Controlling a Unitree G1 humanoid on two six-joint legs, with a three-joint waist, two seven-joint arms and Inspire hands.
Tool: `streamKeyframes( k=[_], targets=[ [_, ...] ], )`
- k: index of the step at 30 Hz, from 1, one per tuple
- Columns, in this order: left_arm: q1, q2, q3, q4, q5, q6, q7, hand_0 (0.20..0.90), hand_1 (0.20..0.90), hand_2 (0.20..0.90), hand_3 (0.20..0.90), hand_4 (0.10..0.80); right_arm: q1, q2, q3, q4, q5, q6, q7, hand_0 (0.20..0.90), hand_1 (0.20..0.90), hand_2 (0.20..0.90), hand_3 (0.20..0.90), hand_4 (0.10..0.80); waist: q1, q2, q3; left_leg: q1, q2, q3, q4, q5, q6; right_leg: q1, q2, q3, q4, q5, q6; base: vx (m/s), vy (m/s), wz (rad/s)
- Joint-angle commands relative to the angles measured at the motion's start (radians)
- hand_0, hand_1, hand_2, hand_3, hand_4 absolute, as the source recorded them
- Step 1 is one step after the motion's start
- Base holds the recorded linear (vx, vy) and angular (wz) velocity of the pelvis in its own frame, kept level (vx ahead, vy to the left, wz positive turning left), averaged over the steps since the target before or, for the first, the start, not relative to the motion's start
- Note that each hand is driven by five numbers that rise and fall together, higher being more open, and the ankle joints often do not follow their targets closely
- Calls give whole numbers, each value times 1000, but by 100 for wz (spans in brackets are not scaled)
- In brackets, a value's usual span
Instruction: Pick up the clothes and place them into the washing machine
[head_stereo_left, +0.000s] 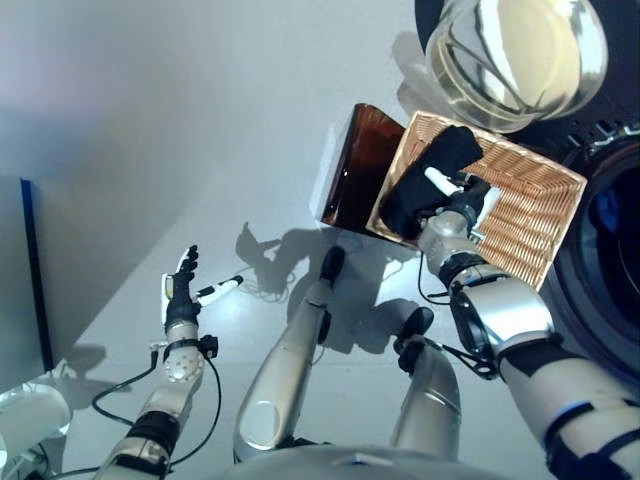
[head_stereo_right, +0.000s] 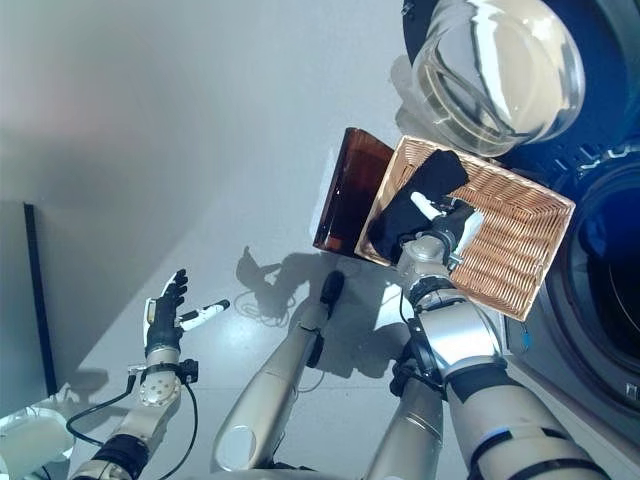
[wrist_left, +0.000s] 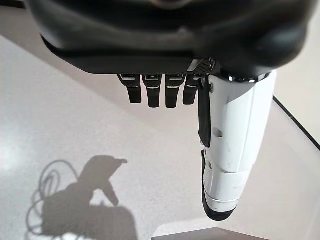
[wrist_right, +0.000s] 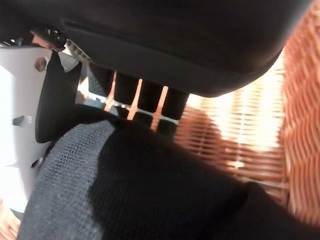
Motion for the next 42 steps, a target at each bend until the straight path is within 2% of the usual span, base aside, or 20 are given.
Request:
streamKeyframes(
  k=[1,2,3,4,5,11,17,22,26,29,32,33,36,42],
  targets=[
    [10,47,8,40,-28,-56,31,900,900,900,900,800,32,-73,-24,-106,70,-129,31,200,200,200,200,300,-17,44,-33,41,-21,62,68,-179,-35,61,27,31,-119,74,-59,5,13,-21],
    [12,45,6,40,-29,-56,26,900,900,900,900,800,50,-69,-33,-122,80,-141,39,200,200,200,200,300,-25,46,-35,50,-19,67,67,-180,-34,69,26,34,-123,76,-59,-96,35,-18],
    [16,39,5,50,-39,-57,18,900,900,900,900,800,77,-61,-45,-149,98,-154,51,200,200,200,200,300,-33,51,-37,57,-17,78,56,-149,-29,74,26,29,-139,106,-65,16,14,-18],
    [22,28,7,90,-52,-57,6,900,900,900,900,800,117,-62,-65,-168,115,-165,69,200,200,200,200,300,-48,52,-53,93,-18,78,48,-176,-33,103,28,43,-150,86,-55,-80,40,-22],
    [23,29,6,90,-53,-59,5,900,900,900,900,800,120,-62,-65,-170,117,-166,70,200,200,200,200,300,-47,56,-47,86,-16,85,44,-148,-28,97,27,35,-155,113,-62,29,12,-22],
    [56,-20,13,127,-129,-86,-51,900,900,900,900,800,309,-28,-146,-338,184,-223,135,200,200,200,200,300,-107,74,-82,196,-6,107,-29,-127,-33,186,32,51,-234,137,-46,9,9,-21],
    [86,-46,45,84,-176,-126,-70,900,900,900,900,800,440,-28,-217,-498,226,-280,187,200,200,200,200,300,-142,95,-90,237,5,135,-30,-136,-27,198,44,80,-239,135,-45,5,-9,-22],
    [106,-65,55,12,-206,-160,-93,900,900,900,900,800,494,-42,-273,-582,179,-331,141,200,200,200,200,300,-167,116,-109,261,11,149,-50,-131,-25,195,58,99,-245,135,-44,27,-10,-23],
    [115,-65,56,-86,-206,-191,-91,900,900,900,900,800,464,-68,-283,-564,152,-350,96,200,200,200,200,300,-170,131,-117,251,17,158,-37,-137,-23,172,69,114,-234,129,-46,-19,-34,-14],
    [109,-58,71,-208,-209,-208,-87,900,900,900,900,800,400,-110,-266,-542,157,-352,75,200,200,200,200,300,-175,135,-88,170,34,174,89,-171,-28,108,85,128,-155,106,-63,-106,-78,-19],
    [118,-39,104,-332,-194,-219,-87,900,900,900,900,800,335,-143,-245,-518,175,-367,64,200,200,200,200,300,-181,122,-61,78,62,177,229,-219,-34,27,112,134,-34,60,-91,-104,-145,1],
    [116,-24,124,-405,-177,-235,-81,900,900,900,900,800,316,-161,-238,-511,179,-376,50,200,200,200,200,300,-180,114,-53,51,70,161,289,-258,-44,-3,124,134,34,22,-100,-10,-142,1],
    [131,-16,153,-514,-149,-239,-72,900,900,900,900,800,288,-174,-220,-523,179,-391,43,200,200,200,200,300,-183,103,-57,-36,85,156,376,-294,-50,-82,132,129,115,-15,-111,-75,-133,2],
    [146,3,171,-649,-127,-262,-55,900,900,900,900,800,134,-266,-170,-424,178,-384,3,200,200,200,200,300,-167,97,-54,-112,100,139,435,-313,-59,-165,142,118,190,-40,-128,-66,-83,8]
  ],
)
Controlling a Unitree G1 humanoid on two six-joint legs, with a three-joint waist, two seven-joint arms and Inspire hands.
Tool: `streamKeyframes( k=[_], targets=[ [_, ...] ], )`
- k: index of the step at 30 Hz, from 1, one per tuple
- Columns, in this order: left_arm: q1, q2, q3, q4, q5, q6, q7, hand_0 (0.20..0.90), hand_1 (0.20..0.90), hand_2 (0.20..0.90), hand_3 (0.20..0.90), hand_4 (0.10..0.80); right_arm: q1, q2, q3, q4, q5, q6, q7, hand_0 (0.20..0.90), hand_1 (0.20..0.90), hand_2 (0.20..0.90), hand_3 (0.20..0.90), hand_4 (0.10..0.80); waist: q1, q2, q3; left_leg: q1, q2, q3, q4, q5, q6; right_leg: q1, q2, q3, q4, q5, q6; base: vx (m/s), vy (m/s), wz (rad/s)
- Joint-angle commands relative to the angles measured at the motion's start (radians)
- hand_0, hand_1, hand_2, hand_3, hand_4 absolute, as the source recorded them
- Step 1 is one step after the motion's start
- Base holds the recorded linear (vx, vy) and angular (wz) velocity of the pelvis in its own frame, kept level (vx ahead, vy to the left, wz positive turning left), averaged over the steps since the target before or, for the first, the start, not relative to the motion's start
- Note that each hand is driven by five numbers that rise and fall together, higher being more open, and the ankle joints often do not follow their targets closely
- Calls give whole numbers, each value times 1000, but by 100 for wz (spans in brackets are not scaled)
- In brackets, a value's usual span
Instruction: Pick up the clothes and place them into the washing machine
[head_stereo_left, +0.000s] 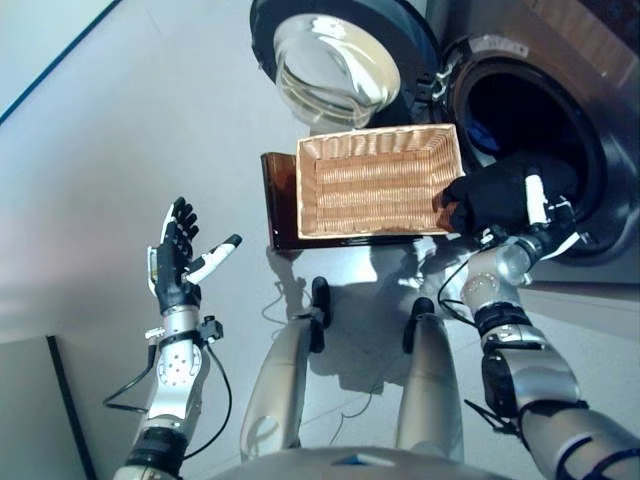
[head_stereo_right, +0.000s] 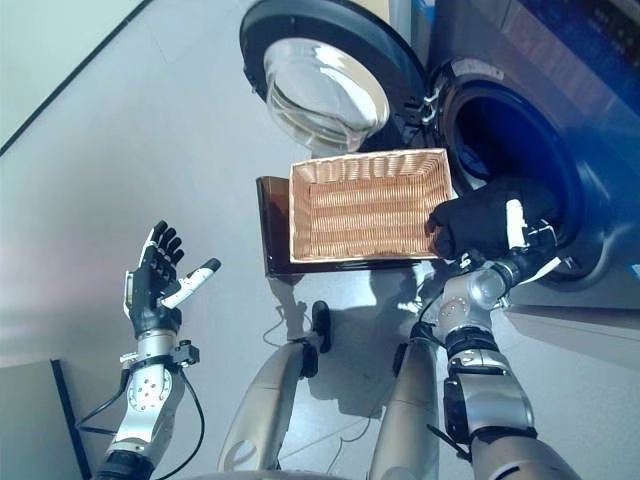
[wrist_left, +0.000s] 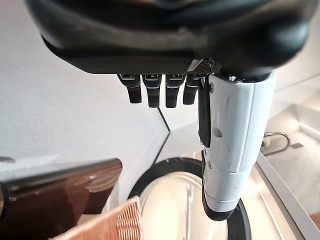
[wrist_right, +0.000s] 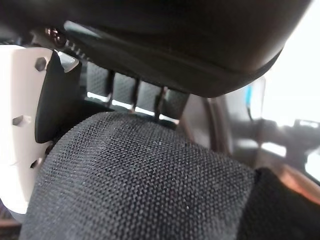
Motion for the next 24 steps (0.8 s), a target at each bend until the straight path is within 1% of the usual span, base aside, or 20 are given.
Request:
streamKeyframes(
  k=[1,4,6,8,10,14,16,21,24],
  targets=[
    [-2,80,80,-144,5,-116,50,900,900,900,900,800,-165,-171,40,-18,-49,-105,9,200,200,200,200,300,21,-10,-26,-62,-21,20,207,-185,4,19,35,-22,-82,19,-46,-12,-15,9],
    [10,90,71,-189,-7,-128,44,900,900,900,900,800,-247,-207,66,34,-32,-94,4,200,200,200,200,300,34,-7,-25,-72,-25,18,180,-171,5,0,34,-24,-87,24,-45,-5,-15,5],
    [11,91,68,-201,-12,-128,38,900,900,900,900,800,-265,-218,79,46,-31,-89,7,200,200,200,200,300,37,-6,-26,-71,-28,17,165,-164,4,-4,34,-24,-93,25,-44,0,0,0],
    [15,107,56,-232,-6,-129,37,900,900,900,900,800,-322,-241,117,61,-43,-76,7,200,200,200,200,300,44,-8,-24,-77,-34,11,138,-141,2,-14,35,-26,-100,31,-46,2,3,2],
    [20,116,49,-241,-10,-132,38,900,900,900,900,800,-361,-240,140,68,-38,-75,8,200,200,200,200,300,57,-9,-25,-76,-37,6,106,-123,0,-15,33,-33,-112,34,-46,15,-9,10],
    [16,122,52,-249,-15,-133,36,900,900,900,900,800,-396,-241,149,74,-36,-77,4,200,200,200,200,300,62,-13,-26,-70,-44,0,71,-108,0,-10,28,-41,-130,41,-43,12,2,16],
    [12,125,56,-249,-21,-139,39,900,900,900,900,800,-415,-245,147,75,-34,-82,-5,200,200,200,200,300,69,-14,-31,-59,-52,-2,30,-94,-1,-1,20,-49,-148,45,-39,37,32,15],
    [-4,133,64,-251,-15,-146,46,900,900,900,900,800,-455,-282,152,75,-49,-81,-30,200,200,200,200,300,80,-18,-38,-45,-70,-9,-28,-64,-5,9,4,-60,-174,51,-35,33,27,13],
    [-11,137,71,-258,-6,-155,66,900,900,900,900,800,-494,-318,151,75,-81,-86,-88,200,200,200,200,300,88,-17,-45,-38,-81,-16,-66,-45,-7,10,-7,-63,-180,49,-34,25,37,25]
  ],
)
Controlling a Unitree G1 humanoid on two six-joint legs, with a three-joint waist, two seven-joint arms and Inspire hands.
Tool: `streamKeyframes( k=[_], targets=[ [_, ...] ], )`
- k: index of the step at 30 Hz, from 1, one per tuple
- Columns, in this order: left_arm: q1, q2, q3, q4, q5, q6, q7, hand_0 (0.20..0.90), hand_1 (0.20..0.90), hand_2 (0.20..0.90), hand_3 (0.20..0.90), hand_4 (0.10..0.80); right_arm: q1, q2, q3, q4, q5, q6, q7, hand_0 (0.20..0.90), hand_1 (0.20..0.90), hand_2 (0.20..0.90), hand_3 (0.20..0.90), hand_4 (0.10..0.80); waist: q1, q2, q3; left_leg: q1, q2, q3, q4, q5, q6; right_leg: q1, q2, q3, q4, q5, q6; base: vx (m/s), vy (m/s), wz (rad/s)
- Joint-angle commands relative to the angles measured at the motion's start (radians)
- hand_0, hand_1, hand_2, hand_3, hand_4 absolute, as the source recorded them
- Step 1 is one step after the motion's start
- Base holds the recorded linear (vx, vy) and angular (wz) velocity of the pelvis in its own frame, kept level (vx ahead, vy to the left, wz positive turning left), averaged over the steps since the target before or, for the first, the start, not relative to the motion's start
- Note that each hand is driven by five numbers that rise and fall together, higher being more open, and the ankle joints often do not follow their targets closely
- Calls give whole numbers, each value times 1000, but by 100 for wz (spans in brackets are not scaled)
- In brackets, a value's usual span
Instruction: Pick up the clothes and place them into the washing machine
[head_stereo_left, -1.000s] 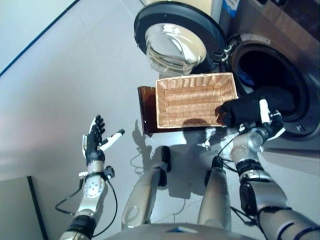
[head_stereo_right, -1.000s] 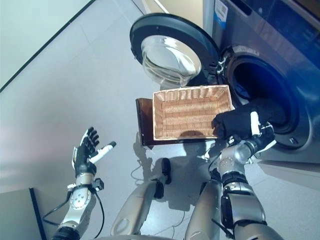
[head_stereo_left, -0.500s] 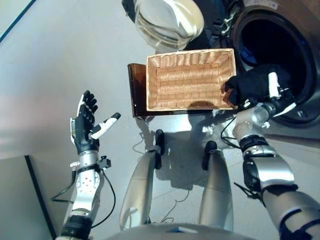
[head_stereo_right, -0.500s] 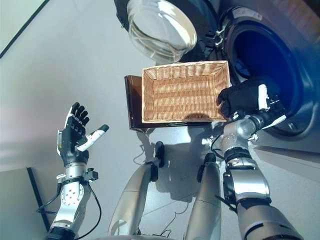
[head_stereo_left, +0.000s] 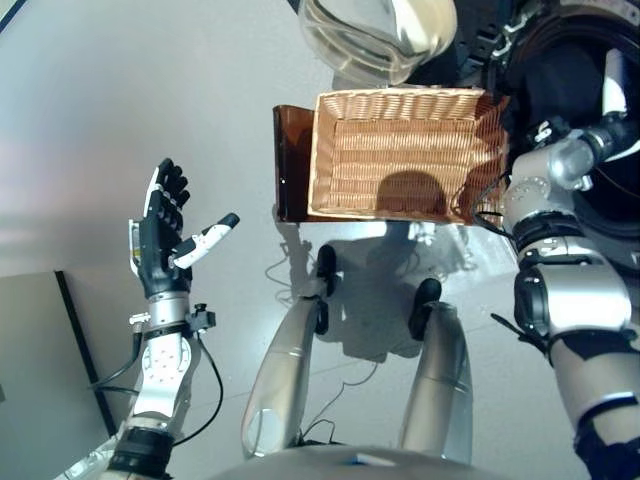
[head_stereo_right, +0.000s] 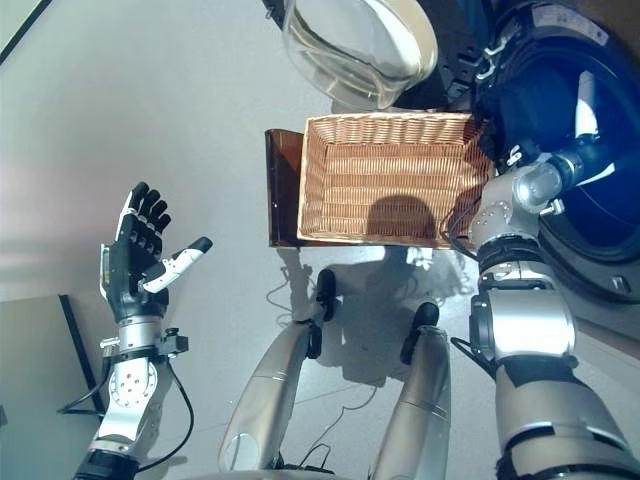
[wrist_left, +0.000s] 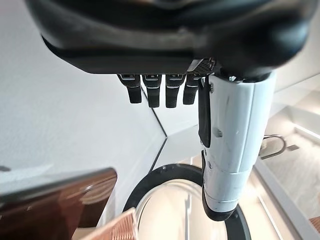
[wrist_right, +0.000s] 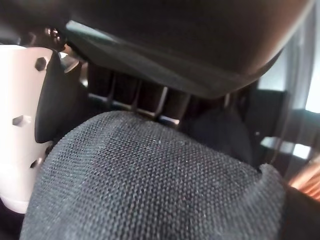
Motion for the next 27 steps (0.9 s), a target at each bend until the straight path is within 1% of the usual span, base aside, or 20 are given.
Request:
streamKeyframes(
  k=[1,3,5,7,9,11,15,16,23,25,26,27],
  targets=[
    [-15,59,75,-104,-3,-125,67,900,900,900,900,800,-91,-127,90,-66,-121,-92,-55,200,200,200,200,300,19,-20,-88,-17,-40,34,79,-156,-2,47,41,7,-170,61,-29,25,52,23],
    [-14,61,82,-112,9,-125,79,900,900,900,900,800,-113,-154,102,-54,-159,-79,-90,200,200,200,200,300,21,-19,-90,-18,-45,35,68,-152,-2,43,38,8,-173,61,-28,7,47,14],
    [-14,55,92,-125,30,-123,109,900,900,900,900,800,-143,-191,106,-39,-202,-70,-156,200,200,200,200,300,25,-10,-91,-34,-47,35,65,-148,-3,28,34,12,-169,60,-30,-7,36,3],
    [-11,53,91,-131,36,-122,115,900,900,900,900,800,-145,-201,109,-37,-217,-61,-171,200,200,200,200,300,26,-7,-92,-38,-46,35,66,-148,-3,23,33,13,-165,59,-30,1,11,3],
    [10,50,97,-139,45,-120,124,900,900,900,900,800,-133,-228,106,-21,-245,-40,-200,200,200,200,200,300,22,3,-92,-37,-46,35,60,-148,-1,19,33,19,-167,60,-29,21,23,4],
    [9,46,102,-138,36,-121,132,900,900,900,900,800,-111,-225,87,-17,-237,-38,-205,200,200,200,200,300,16,8,-92,-29,-47,38,50,-147,-1,23,37,25,-174,61,-27,17,9,0],
    [0,41,108,-131,24,-131,136,900,900,900,900,800,-75,-214,64,-25,-226,-38,-193,200,200,200,200,300,8,13,-83,-16,-46,51,47,-151,3,31,42,40,-183,65,-25,16,26,-7],
    [-5,37,114,-138,18,-136,133,900,900,900,900,800,-51,-210,53,-34,-228,-34,-185,200,200,200,200,300,-1,21,-78,-15,-43,59,50,-153,5,29,44,51,-184,67,-25,13,31,-23],
    [1,34,96,-171,-3,-150,95,900,900,900,900,800,-20,-197,39,-35,-229,-27,-164,200,200,200,200,300,-12,41,-70,4,-36,77,40,-151,8,33,56,77,-201,74,-23,13,5,-22],
    [9,34,90,-173,-13,-152,82,900,900,900,900,800,-11,-194,36,-34,-224,-25,-151,200,200,200,200,300,-14,42,-69,17,-32,82,28,-146,8,38,62,81,-216,81,-21,-26,-18,-18],
    [12,31,81,-180,-25,-149,70,900,900,900,900,800,-3,-175,42,-27,-213,-23,-130,200,200,200,200,300,-16,43,-62,23,-25,92,14,-116,13,36,68,75,-232,112,-24,-73,-23,-17],
    [12,32,78,-182,-30,-149,64,900,900,900,900,800,4,-160,51,-18,-207,-20,-113,200,200,200,200,300,-18,41,-63,34,-23,93,4,-113,14,42,74,77,-240,117,-24,21,-19,-17]
  ],
)
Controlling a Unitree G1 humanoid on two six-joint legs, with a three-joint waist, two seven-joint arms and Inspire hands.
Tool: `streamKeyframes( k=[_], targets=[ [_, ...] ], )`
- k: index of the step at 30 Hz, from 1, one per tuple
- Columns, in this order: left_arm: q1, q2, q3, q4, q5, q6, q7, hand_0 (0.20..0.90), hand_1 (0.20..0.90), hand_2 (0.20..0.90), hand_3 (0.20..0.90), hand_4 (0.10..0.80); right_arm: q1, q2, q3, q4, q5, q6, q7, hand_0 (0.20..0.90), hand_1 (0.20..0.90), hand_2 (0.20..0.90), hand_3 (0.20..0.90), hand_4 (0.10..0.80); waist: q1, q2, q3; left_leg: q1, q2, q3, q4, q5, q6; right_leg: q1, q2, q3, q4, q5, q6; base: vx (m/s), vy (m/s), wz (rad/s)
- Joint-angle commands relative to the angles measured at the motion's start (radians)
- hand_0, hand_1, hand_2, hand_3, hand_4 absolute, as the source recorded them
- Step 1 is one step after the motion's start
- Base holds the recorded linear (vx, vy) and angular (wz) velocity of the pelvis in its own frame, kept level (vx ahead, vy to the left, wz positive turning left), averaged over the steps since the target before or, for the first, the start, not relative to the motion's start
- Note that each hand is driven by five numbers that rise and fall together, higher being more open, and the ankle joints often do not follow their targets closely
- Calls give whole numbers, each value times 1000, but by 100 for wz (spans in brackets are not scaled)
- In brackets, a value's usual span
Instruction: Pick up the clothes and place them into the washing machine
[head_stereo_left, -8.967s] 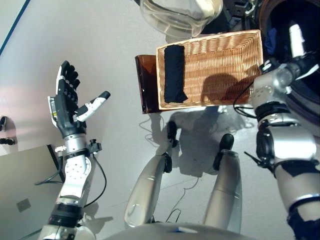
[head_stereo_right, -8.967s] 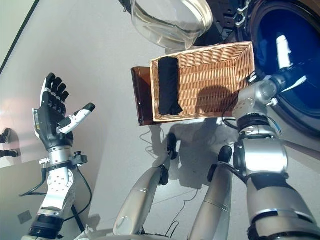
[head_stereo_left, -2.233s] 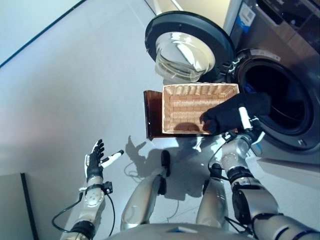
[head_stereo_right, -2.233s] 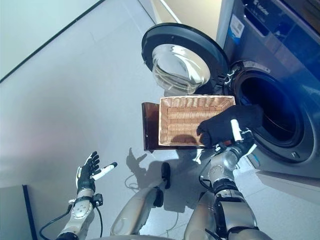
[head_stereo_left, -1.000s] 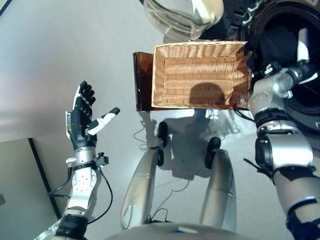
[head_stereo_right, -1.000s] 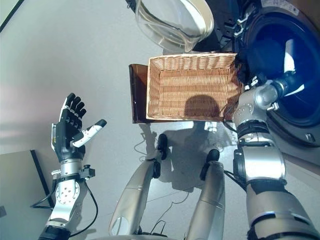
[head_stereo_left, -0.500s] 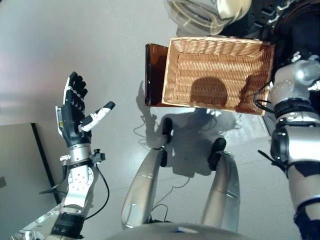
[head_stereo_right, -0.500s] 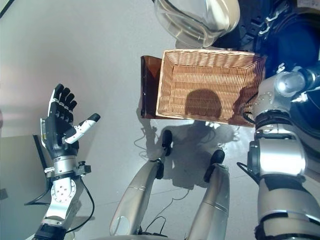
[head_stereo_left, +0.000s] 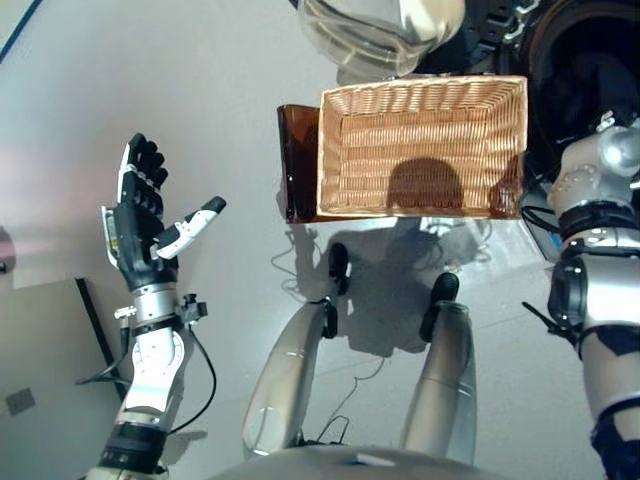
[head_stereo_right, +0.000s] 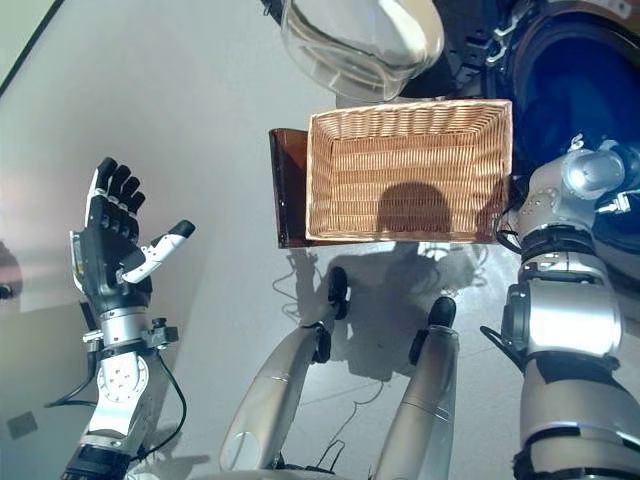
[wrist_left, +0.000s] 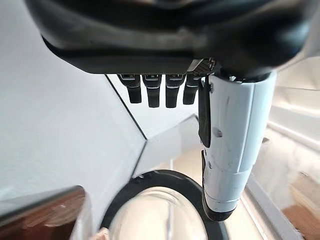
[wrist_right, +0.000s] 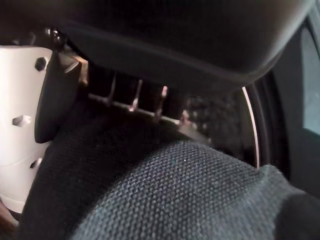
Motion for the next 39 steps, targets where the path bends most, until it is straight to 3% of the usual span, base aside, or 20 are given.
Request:
streamKeyframes(
  k=[1,3,7,9,15,22,29,32,35,36,39],
  targets=[
    [17,13,63,-111,-41,-110,-2,900,900,900,900,800,2,-55,87,-52,-50,-65,50,200,200,200,200,300,-3,36,-67,-2,-3,-29,69,-151,-29,87,78,-31,-190,50,-67,11,-4,-16],
    [12,9,57,-104,-46,-105,-11,900,900,900,900,800,31,-7,99,-64,-42,-64,88,200,200,200,200,300,-11,35,-62,3,1,-14,62,-126,-25,87,82,-37,-201,80,-71,-18,9,-18],
    [9,-5,62,-79,-60,-96,-26,900,900,900,900,800,125,112,88,-95,-18,-77,143,200,200,200,200,300,-26,18,-92,55,-4,-13,29,-153,-24,128,87,-26,-235,70,-60,81,23,-21],
    [13,-15,65,-68,-71,-94,-37,900,900,900,900,800,170,159,84,-113,-14,-81,159,200,200,200,200,300,-32,16,-96,60,0,-1,15,-124,-19,134,86,-34,-254,103,-64,-8,35,-16],
    [28,-55,98,-33,-100,-82,-69,900,900,900,900,800,417,326,103,-319,-53,-91,224,200,200,200,200,300,-49,-9,-138,136,-4,-5,-46,-113,-18,220,79,-53,-329,128,-53,57,21,-2],
    [33,-109,82,33,-102,-66,-89,900,900,900,900,800,691,416,91,-530,-90,-77,306,200,200,200,200,300,-79,-55,-180,284,-9,-16,-104,-114,-20,391,67,-69,-417,144,-33,125,2,2],
    [35,-130,108,87,-110,-33,-87,900,900,900,900,800,909,430,106,-616,-148,-5,395,200,200,200,200,300,-101,-125,-244,504,34,-15,-158,-116,-31,624,97,-93,-510,134,-22,118,-113,-16],
    [41,-141,123,93,-119,-11,-86,900,900,900,900,800,987,446,129,-642,-174,30,421,200,200,200,200,300,-108,-159,-276,576,77,-17,-167,-96,-51,722,124,-106,-574,134,-29,95,-250,-4],
    [63,-154,124,97,-111,13,-101,900,900,900,900,800,1071,469,149,-692,-174,50,460,200,200,200,200,300,-107,-190,-300,597,112,-24,-119,-35,-68,816,154,-109,-643,136,-44,69,-272,-7],
    [72,-161,124,104,-108,27,-109,900,900,900,900,800,1114,468,152,-708,-182,64,480,200,200,200,200,300,-101,-205,-316,591,124,-27,-52,30,-78,869,159,-117,-682,145,-52,100,-283,-9],
    [85,-172,104,128,-111,39,-124,900,900,900,900,800,1181,469,149,-742,-174,81,505,200,200,200,200,300,-112,-219,-329,590,119,-2,28,62,-83,939,159,-137,-723,151,-63,66,-204,17]
  ],
)
